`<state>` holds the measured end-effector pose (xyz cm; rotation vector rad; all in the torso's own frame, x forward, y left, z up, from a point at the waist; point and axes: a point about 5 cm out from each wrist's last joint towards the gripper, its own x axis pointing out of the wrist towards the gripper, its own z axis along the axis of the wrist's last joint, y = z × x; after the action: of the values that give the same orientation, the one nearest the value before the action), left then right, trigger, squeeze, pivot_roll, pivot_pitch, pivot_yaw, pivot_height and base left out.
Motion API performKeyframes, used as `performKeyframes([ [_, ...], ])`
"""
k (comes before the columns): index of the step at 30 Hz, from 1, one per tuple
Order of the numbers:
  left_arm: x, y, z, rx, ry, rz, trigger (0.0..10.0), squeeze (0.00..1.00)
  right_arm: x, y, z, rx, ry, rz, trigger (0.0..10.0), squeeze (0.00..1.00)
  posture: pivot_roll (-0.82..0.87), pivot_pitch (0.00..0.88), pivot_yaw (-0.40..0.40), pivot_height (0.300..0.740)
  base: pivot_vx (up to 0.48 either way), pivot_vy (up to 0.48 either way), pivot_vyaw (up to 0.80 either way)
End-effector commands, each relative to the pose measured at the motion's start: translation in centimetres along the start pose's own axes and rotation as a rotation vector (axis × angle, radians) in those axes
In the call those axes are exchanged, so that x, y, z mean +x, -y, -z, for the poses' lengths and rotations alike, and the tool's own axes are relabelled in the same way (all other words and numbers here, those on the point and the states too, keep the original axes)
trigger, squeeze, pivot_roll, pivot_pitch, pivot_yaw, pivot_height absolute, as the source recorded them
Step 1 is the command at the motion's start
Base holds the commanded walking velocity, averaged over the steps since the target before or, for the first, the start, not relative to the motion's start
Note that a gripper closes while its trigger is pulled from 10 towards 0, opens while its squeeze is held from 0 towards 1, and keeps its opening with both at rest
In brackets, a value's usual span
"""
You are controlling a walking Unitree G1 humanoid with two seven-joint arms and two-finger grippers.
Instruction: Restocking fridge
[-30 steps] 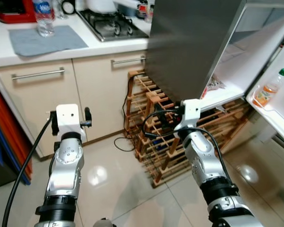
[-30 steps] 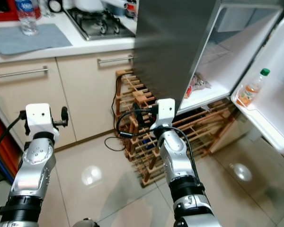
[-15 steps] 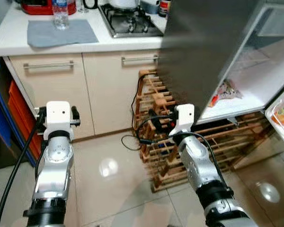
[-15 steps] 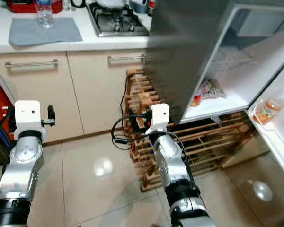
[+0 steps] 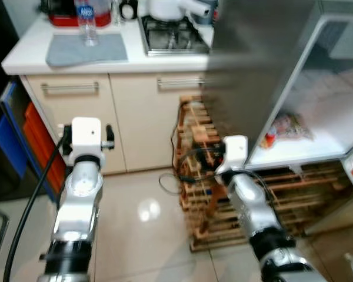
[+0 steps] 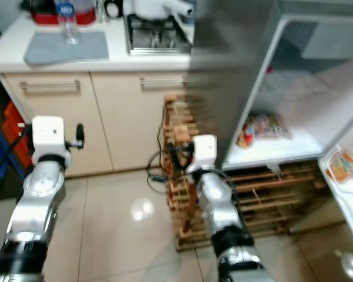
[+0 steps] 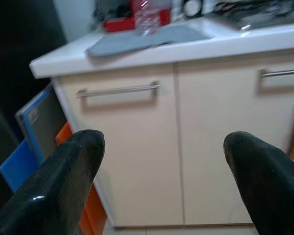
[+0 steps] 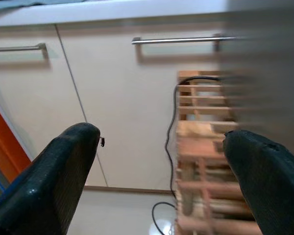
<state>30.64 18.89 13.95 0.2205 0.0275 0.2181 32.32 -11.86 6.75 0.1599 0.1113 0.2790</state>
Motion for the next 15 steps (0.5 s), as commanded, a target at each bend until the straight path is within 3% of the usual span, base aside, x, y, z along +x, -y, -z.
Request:
performKeyframes([
  [1, -0.1, 0.0, -0.3, -0.013, 0.022, 0.013, 10.0, 0.0, 0.7, -1.6, -0.6, -0.008, 0.03, -0.057, 10.0, 0.29, 0.01, 0.0, -0.054, 0.74, 0.48, 0.0, 0.46],
  [15, -0.2, 0.2, -1.0, -0.007, 0.06, 0.027, 10.0, 0.0, 1.0, -3.2, -0.7, -0.016, 0.043, -0.122, 10.0, 0.32, 0.01, 0.0, -0.057, 0.74, 0.48, 0.0, 0.46],
])
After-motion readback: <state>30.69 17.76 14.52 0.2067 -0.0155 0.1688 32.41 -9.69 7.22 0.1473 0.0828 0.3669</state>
